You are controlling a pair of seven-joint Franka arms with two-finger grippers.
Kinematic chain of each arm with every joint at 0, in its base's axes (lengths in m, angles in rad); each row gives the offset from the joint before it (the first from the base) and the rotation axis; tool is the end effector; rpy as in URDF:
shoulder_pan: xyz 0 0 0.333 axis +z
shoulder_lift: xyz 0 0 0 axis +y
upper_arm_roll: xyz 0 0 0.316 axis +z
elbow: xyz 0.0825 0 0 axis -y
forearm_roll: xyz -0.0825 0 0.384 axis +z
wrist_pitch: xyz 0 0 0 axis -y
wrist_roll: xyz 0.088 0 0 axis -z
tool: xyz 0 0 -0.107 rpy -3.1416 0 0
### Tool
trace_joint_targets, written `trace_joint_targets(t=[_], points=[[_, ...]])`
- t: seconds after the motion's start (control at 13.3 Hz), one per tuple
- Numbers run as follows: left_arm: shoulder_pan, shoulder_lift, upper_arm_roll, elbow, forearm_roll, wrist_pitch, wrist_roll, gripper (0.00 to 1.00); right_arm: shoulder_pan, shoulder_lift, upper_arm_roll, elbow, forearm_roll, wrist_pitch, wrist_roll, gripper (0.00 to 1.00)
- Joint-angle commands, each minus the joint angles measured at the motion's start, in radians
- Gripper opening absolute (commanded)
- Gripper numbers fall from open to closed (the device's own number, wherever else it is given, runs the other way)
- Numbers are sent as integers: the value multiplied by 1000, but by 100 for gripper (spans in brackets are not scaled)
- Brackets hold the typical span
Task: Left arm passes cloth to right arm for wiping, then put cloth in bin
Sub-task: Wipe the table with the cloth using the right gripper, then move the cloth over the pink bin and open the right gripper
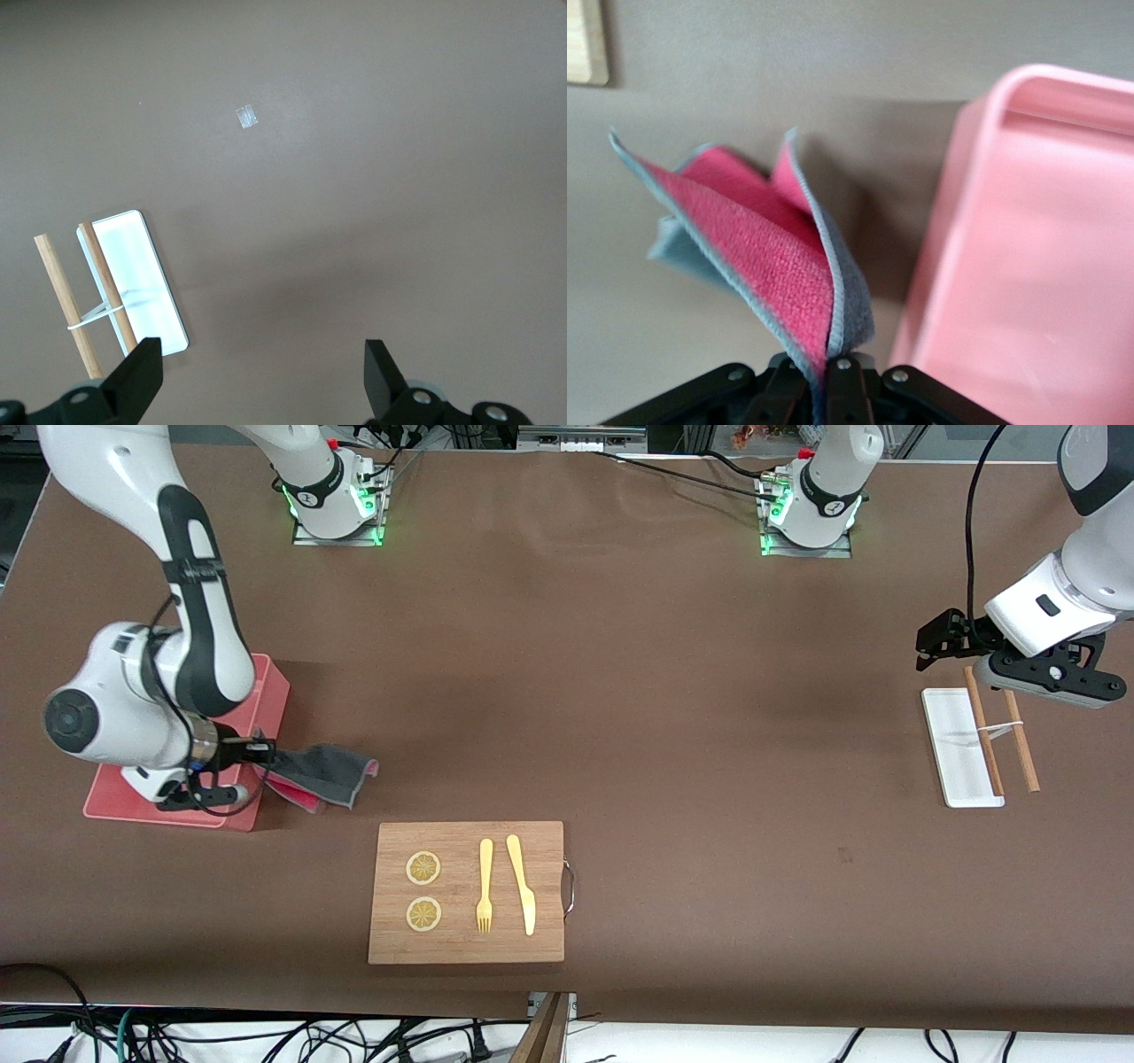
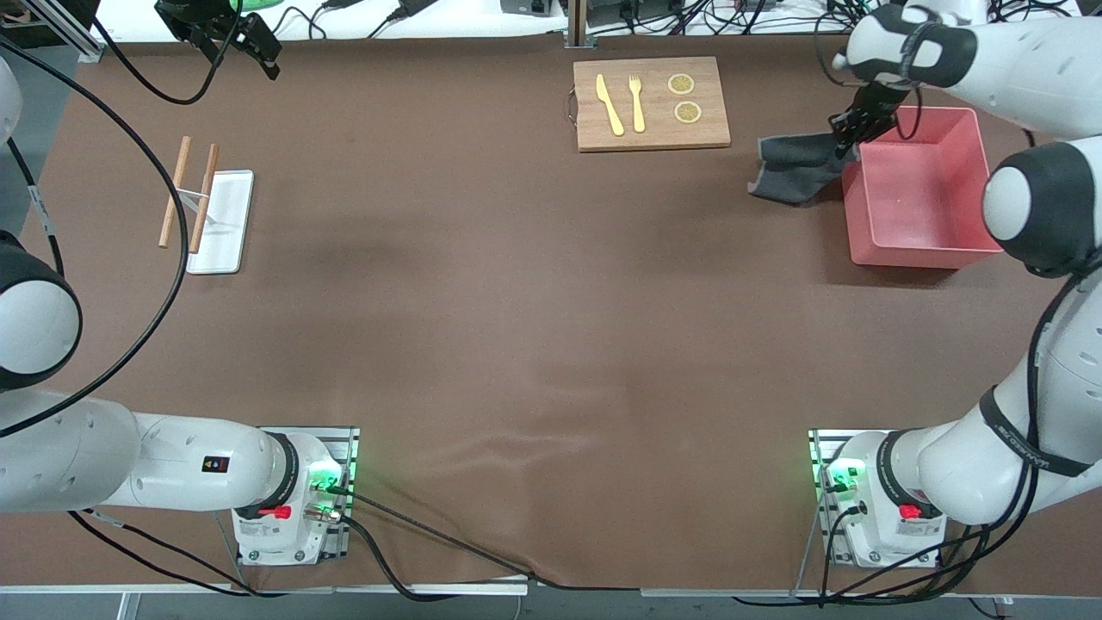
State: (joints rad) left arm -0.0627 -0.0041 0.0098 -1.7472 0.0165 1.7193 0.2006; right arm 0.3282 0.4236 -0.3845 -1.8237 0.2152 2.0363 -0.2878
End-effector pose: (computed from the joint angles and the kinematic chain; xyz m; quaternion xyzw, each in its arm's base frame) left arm 0.5584 -0.0280 0.5557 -0.9917 0.1277 0.0125 0.0072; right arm 0.6216 -0.0079 0.3047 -0.9939 -0.0671 0.0830 0.0276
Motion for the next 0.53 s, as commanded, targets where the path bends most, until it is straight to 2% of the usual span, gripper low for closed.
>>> trace_joint_targets(t=[0.0,0.23,0.45], points=[[12,-8,-10,2,-4,-6,22,100,-3,-176,-4,-40,-94,-120,10,0],[12,-8,-10,2,-3,-6,23,100,-12,-345,-4,-40,-227,-243,32,0],[12,-8,-10,2,-3,-6,23,100,-34,-455,-7,-40,-318,-339,32,0]])
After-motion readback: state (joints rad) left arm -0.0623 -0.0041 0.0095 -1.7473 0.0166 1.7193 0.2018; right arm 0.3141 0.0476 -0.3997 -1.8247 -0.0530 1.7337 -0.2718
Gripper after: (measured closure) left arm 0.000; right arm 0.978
